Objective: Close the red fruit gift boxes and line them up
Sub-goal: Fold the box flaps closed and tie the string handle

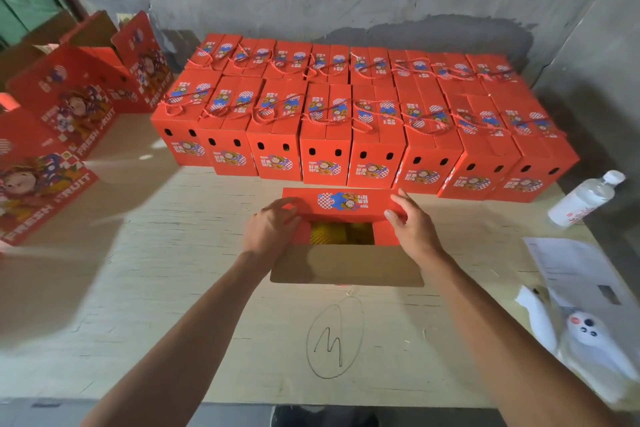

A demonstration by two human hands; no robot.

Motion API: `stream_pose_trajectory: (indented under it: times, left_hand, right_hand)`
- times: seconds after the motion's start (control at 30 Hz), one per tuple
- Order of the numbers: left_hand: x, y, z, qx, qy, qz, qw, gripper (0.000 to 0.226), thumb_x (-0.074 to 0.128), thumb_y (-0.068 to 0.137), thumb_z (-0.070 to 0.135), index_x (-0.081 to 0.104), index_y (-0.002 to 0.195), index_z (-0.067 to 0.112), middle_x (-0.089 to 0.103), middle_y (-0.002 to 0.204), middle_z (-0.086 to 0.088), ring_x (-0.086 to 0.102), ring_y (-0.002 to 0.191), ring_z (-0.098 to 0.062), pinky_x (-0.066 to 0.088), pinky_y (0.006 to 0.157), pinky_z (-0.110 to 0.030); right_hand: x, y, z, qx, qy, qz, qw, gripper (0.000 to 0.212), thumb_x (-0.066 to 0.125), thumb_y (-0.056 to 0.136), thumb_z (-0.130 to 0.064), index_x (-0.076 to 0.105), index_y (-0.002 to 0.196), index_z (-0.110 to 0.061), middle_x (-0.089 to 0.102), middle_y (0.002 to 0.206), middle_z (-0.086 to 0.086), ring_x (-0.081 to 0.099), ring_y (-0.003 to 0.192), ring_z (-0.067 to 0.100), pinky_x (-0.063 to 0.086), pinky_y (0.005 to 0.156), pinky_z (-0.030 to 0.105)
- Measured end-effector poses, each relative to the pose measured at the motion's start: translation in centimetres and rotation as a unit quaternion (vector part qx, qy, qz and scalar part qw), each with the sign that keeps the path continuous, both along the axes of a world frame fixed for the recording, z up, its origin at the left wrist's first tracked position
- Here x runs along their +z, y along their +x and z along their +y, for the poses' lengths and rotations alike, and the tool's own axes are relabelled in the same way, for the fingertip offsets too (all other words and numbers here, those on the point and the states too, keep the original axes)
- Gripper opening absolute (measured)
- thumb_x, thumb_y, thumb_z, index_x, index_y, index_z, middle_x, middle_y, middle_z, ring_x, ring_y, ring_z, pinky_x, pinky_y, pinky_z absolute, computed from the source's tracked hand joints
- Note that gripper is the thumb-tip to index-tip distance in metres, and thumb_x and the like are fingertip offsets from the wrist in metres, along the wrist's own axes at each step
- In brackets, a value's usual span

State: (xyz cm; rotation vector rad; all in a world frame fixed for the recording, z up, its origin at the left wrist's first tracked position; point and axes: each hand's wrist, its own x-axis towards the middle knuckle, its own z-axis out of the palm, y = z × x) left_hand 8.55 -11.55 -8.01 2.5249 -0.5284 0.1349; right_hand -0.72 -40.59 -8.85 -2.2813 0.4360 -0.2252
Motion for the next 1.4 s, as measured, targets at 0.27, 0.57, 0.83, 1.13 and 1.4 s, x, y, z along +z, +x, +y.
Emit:
stream_pose_trajectory:
  times: [0.27, 0.57, 0.83, 1.13, 1.4]
  left_hand:
    - [0.3, -1.7, -2.8, 0.032, 0.078, 0.035, 0.996, 0.055, 0.072, 0.086, 0.036, 0.061, 0.133, 0.011, 0.057, 0.143, -0.002, 0.049, 0.135, -0.022, 0.042, 0.11, -0.037]
    - [1.0, -1.9, -4.8, 0.053, 0.164, 0.04, 0.984, 0.028, 0.059, 0.095, 0.022, 0.068, 0.117, 0.008, 0.06, 0.126, -0.008, 0.055, 0.122, -0.027, 0.049, 0.098, -0.039]
    - [1.3, -1.8, -5.7, 0.029, 0.227, 0.036, 0.973, 0.028, 0.058, 0.095, 0.022, 0.066, 0.119, 0.009, 0.058, 0.123, -0.014, 0.054, 0.117, -0.032, 0.054, 0.093, -0.04]
    - [0.9, -2.3, -3.3, -0.019, 0.107, -0.055, 0.993, 0.021, 0.056, 0.103, 0.021, 0.074, 0.113, 0.016, 0.066, 0.125, 0.0, 0.061, 0.116, -0.02, 0.054, 0.092, -0.032]
    - [0.0, -2.0, -0.3, 0.02, -0.079, 0.027, 0.996, 0.017, 0.071, 0.095, 0.03, 0.083, 0.101, 0.018, 0.069, 0.131, 0.007, 0.067, 0.108, -0.019, 0.047, 0.083, -0.024]
  right_hand:
    - [0.6, 0.2, 2.4, 0.002, -0.164, 0.14, 0.976, 0.098, 0.068, 0.09, -0.061, 0.019, 0.162, -0.014, 0.006, 0.173, 0.0, 0.051, 0.138, 0.029, 0.054, 0.091, 0.043]
    - [1.5, 0.5, 3.4, -0.023, -0.211, 0.144, 0.967, 0.087, 0.061, 0.095, -0.056, 0.028, 0.158, -0.007, 0.016, 0.171, 0.011, 0.055, 0.133, 0.035, 0.053, 0.09, 0.042]
    - [1.7, -0.5, 3.9, -0.022, -0.234, 0.148, 0.961, 0.083, 0.049, 0.099, -0.062, 0.025, 0.159, -0.01, 0.013, 0.172, 0.007, 0.061, 0.126, 0.032, 0.054, 0.08, 0.036]
    - [0.8, -0.4, 3.3, -0.025, -0.208, 0.148, 0.967, 0.08, 0.024, 0.102, -0.069, 0.022, 0.162, -0.016, 0.004, 0.173, -0.001, 0.054, 0.136, 0.031, 0.054, 0.09, 0.044]
    - [-0.6, -1.2, 2.4, 0.006, -0.135, 0.141, 0.981, 0.06, 0.022, 0.11, -0.042, 0.003, 0.165, -0.027, -0.016, 0.17, -0.017, 0.064, 0.112, 0.024, 0.059, 0.071, 0.039]
